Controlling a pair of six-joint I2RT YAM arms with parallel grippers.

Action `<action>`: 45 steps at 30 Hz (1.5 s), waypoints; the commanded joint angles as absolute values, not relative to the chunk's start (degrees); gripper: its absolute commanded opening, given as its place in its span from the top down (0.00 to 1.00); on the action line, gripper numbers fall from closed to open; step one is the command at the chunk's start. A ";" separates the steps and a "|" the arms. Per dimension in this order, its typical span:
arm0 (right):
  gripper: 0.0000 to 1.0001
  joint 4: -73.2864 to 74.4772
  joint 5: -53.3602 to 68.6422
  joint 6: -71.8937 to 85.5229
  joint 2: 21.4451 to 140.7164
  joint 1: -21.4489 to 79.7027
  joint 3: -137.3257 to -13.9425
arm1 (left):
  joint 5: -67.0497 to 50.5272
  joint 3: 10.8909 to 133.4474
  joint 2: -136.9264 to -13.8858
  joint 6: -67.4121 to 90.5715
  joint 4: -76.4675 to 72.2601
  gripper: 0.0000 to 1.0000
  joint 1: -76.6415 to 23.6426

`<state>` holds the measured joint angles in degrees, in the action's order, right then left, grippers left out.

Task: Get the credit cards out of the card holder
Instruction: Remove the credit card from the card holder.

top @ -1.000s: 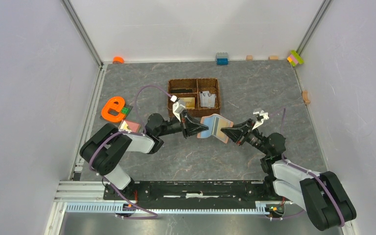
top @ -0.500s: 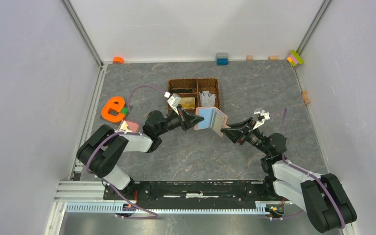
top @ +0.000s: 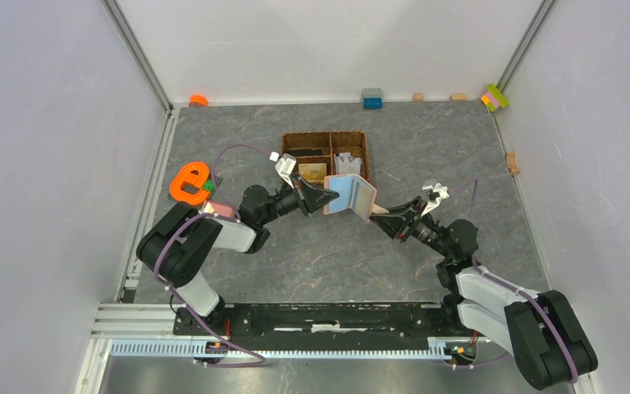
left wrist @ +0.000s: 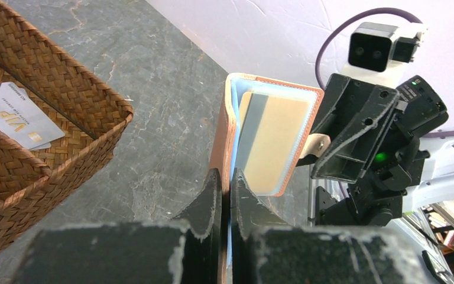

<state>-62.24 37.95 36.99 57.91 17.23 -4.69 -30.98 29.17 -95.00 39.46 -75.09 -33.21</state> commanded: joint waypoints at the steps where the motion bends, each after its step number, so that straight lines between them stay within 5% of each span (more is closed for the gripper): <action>1: 0.73 -61.40 36.76 34.93 58.74 17.49 -7.10 | -33.71 28.97 -94.04 42.16 -80.55 0.98 -33.13; 11: 0.72 -60.37 36.05 33.91 61.03 17.52 -8.07 | -36.23 29.36 -94.83 43.67 -81.82 0.98 -33.59; 15: 0.83 -61.05 36.27 34.33 61.61 17.53 -8.22 | -36.36 29.51 -94.31 44.57 -81.66 0.98 -33.57; 18: 0.82 -61.70 36.55 35.40 61.41 17.49 -8.24 | -34.54 29.90 -93.45 45.76 -79.73 0.98 -33.58; 30: 0.86 -48.02 31.70 37.03 58.78 17.56 -14.90 | -19.62 35.75 -91.57 48.86 -56.47 0.98 -33.56; 35: 0.79 -46.61 29.62 42.20 58.15 18.24 -15.77 | -13.53 34.66 -89.97 55.32 -52.96 0.98 -34.24; 45: 0.79 -17.27 30.94 36.95 65.37 22.21 -34.26 | -14.58 41.63 -87.28 56.70 -23.68 0.98 -34.07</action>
<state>-29.67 29.30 40.56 62.89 20.99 -25.89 -16.08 38.11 -90.30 55.72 -37.65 -34.44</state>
